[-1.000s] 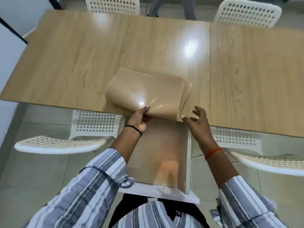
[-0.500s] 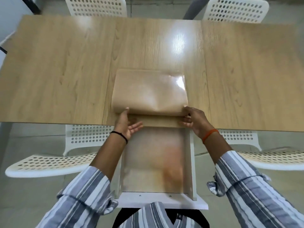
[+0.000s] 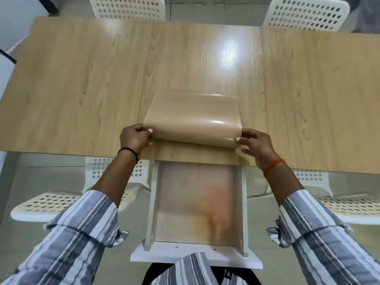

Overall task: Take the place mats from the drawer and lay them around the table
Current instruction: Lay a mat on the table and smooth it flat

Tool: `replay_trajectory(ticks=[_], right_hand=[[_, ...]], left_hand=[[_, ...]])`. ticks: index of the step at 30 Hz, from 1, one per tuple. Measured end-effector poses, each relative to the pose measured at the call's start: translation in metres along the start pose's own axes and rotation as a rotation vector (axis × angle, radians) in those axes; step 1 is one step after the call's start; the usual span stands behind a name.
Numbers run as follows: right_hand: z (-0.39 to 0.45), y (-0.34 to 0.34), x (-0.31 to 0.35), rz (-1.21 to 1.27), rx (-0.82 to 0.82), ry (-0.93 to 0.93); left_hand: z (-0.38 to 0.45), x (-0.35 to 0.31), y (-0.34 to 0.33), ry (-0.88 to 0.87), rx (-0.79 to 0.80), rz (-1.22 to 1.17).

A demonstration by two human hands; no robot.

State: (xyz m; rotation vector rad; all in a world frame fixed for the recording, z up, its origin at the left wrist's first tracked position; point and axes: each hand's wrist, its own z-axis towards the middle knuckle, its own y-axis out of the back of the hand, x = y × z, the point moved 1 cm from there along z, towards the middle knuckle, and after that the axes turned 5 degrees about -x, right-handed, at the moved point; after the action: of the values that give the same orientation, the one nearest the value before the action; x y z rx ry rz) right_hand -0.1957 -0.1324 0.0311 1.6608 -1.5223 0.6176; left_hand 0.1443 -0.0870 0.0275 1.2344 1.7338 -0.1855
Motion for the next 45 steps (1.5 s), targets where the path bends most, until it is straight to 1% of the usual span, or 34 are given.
replay_trajectory(ticks=[1, 2, 3, 6, 8, 11, 14, 18, 21, 23, 26, 28, 30, 31, 33, 36, 41, 45], right_hand=[[0.002, 0.000, 0.001, 0.049, -0.009, -0.021], [0.004, 0.000, 0.001, 0.089, -0.017, -0.025], [0.005, 0.001, 0.001, 0.120, -0.027, -0.012], [0.005, 0.006, -0.003, 0.193, -0.086, 0.034], [0.003, 0.008, -0.006, 0.264, -0.103, 0.008], [0.001, 0.010, -0.014, 0.328, -0.102, -0.085], [-0.007, 0.012, -0.025, 0.323, -0.059, -0.160], [-0.009, 0.021, -0.026, 0.418, -0.030, -0.242], [-0.003, 0.024, -0.017, 0.555, -0.010, -0.321], [-0.004, 0.021, -0.015, 0.548, -0.028, -0.348], [-0.007, 0.015, -0.017, 0.543, -0.065, -0.322], [-0.012, 0.015, -0.016, 0.554, -0.040, -0.307], [-0.013, 0.015, -0.018, 0.493, 0.016, -0.286], [-0.013, 0.015, -0.019, 0.461, 0.033, -0.281], [-0.012, 0.016, -0.020, 0.474, 0.018, -0.296], [-0.010, 0.019, -0.021, 0.492, 0.058, -0.281], [-0.003, 0.024, -0.030, 0.416, 0.125, -0.252], [0.002, 0.026, -0.039, 0.316, 0.111, -0.248]], left_hand=[[-0.001, -0.002, -0.002, -0.035, -0.037, -0.044], [-0.003, -0.006, -0.004, -0.030, -0.057, -0.122], [-0.004, -0.009, -0.005, 0.013, -0.049, -0.232], [-0.005, -0.012, -0.004, 0.208, 0.091, -0.596], [-0.003, -0.007, -0.004, 0.276, 0.154, -0.683], [-0.005, 0.007, -0.009, 0.336, 0.113, -0.634], [-0.010, 0.022, -0.012, 0.394, 0.109, -0.674], [-0.016, 0.027, -0.011, 0.431, 0.184, -0.748], [-0.017, 0.022, -0.004, 0.358, 0.280, -0.658], [-0.018, 0.021, 0.003, 0.335, 0.336, -0.615], [-0.023, 0.017, 0.004, 0.361, 0.442, -0.510], [-0.019, 0.022, 0.001, 0.323, 0.390, -0.506], [-0.011, 0.031, 0.001, 0.310, 0.344, -0.493], [-0.011, 0.031, 0.001, 0.321, 0.348, -0.482], [-0.010, 0.034, 0.002, 0.364, 0.366, -0.466], [-0.006, 0.035, 0.001, 0.364, 0.341, -0.516], [-0.005, 0.035, 0.003, 0.360, 0.425, -0.441], [-0.004, 0.034, 0.007, 0.316, 0.543, -0.420]])
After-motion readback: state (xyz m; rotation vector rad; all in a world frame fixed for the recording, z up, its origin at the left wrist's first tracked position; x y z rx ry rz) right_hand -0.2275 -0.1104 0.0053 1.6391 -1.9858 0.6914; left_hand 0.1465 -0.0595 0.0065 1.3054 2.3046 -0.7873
